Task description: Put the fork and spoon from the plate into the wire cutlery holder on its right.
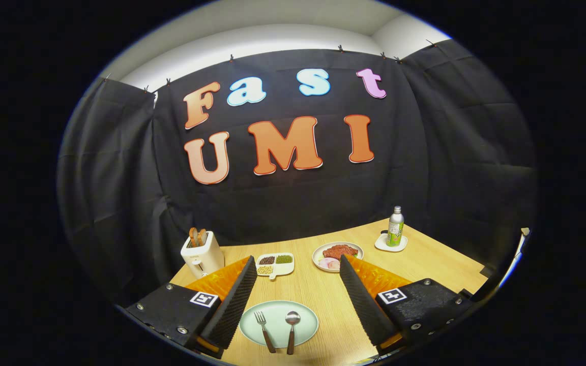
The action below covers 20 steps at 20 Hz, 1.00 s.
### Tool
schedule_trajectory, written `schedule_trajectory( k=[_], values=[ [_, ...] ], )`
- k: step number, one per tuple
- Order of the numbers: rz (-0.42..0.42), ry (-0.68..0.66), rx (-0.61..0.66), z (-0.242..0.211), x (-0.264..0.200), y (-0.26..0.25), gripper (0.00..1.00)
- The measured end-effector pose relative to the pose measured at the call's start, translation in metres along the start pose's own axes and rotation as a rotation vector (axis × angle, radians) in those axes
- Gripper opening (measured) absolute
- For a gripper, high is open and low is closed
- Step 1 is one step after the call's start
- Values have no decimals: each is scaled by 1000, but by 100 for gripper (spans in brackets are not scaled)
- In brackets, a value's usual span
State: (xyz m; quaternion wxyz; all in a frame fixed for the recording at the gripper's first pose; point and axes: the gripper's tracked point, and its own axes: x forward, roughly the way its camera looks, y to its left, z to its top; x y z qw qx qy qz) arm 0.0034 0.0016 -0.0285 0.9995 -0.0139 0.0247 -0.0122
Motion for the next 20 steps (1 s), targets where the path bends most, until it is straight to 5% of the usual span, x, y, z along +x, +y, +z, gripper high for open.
schedule_trajectory(
  k=[10,20],
  values=[
    [15,25,-15,-20,12,11,98],
    [21,261,-116,-153,47,12,98]
  ],
)
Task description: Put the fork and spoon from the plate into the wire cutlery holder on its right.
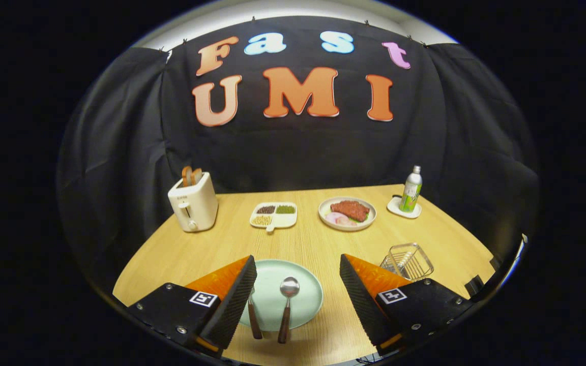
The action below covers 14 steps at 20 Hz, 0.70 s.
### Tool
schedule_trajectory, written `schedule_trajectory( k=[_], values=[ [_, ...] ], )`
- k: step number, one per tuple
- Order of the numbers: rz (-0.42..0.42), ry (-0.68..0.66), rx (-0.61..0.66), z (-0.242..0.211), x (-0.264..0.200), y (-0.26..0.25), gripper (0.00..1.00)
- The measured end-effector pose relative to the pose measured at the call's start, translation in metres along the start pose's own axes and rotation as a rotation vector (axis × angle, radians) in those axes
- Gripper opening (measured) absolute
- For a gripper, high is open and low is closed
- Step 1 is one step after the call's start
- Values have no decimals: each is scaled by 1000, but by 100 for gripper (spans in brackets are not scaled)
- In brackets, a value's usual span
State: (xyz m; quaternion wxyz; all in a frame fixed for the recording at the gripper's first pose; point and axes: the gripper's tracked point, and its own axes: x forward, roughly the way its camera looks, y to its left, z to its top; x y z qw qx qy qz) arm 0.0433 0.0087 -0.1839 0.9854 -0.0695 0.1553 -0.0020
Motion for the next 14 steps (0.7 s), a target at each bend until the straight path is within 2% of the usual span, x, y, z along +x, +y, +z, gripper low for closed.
schedule_trajectory(
  k=[4,9,11,14],
  values=[
    [-11,79,-37,-45,24,-1,96],
    [14,150,-76,-85,40,6,94],
    [7,186,-97,-100,44,7,91],
    [27,233,-104,-116,44,13,80]
  ],
)
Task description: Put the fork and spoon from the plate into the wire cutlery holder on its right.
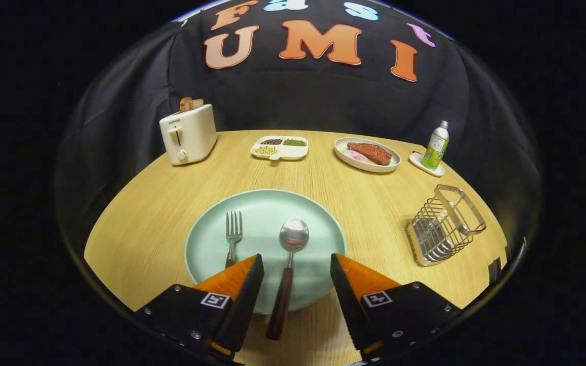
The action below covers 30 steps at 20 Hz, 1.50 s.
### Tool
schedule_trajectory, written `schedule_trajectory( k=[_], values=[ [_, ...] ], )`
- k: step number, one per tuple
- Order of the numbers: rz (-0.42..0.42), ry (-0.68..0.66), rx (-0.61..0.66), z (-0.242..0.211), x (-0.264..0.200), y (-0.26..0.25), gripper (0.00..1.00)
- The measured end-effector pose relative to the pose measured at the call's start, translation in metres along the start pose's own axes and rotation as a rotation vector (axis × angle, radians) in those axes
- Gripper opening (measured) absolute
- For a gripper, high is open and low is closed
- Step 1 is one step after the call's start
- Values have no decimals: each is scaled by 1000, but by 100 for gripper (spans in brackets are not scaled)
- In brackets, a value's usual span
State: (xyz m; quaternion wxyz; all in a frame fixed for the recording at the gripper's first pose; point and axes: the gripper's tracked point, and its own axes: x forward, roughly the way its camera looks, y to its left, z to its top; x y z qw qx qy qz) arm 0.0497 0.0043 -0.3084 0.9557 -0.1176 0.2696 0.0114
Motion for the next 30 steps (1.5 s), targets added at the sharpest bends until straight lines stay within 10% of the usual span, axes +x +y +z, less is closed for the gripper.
schedule_trajectory(
  k=[18,30],
  values=[
    [10,141,11,-22,17,7,8],
    [33,106,4,55,-47,-64,6]
  ],
)
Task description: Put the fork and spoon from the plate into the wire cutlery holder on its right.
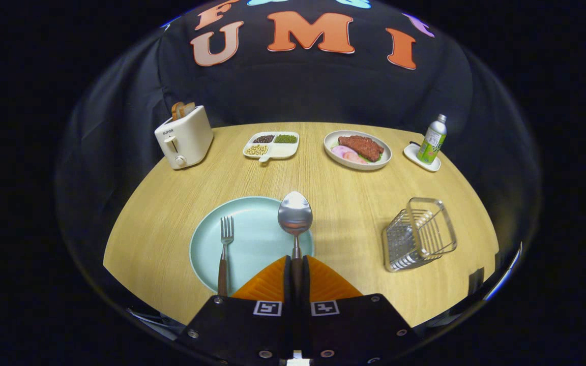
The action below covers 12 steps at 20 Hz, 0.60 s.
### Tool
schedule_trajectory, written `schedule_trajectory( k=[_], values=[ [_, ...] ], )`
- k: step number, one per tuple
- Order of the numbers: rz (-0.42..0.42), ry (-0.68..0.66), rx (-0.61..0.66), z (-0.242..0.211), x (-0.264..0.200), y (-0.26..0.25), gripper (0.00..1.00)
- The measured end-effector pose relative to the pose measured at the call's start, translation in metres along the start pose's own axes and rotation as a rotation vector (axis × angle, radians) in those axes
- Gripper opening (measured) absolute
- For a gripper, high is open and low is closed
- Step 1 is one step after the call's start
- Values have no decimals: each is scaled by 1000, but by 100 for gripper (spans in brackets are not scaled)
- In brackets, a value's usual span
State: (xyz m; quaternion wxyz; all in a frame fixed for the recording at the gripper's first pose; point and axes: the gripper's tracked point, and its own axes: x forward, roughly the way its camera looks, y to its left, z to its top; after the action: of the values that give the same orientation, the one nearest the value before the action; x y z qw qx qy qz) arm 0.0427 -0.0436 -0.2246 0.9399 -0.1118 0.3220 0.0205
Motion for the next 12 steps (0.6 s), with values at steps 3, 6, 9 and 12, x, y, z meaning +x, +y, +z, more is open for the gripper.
schedule_trajectory(
  k=[3,6,9,12],
  values=[
    [-7,-3,-47,25,-22,-32,6],
    [-44,15,-59,42,-34,-71,6],
    [-78,49,-55,50,-43,-106,6],
    [-103,137,-49,42,-49,-136,6]
  ],
)
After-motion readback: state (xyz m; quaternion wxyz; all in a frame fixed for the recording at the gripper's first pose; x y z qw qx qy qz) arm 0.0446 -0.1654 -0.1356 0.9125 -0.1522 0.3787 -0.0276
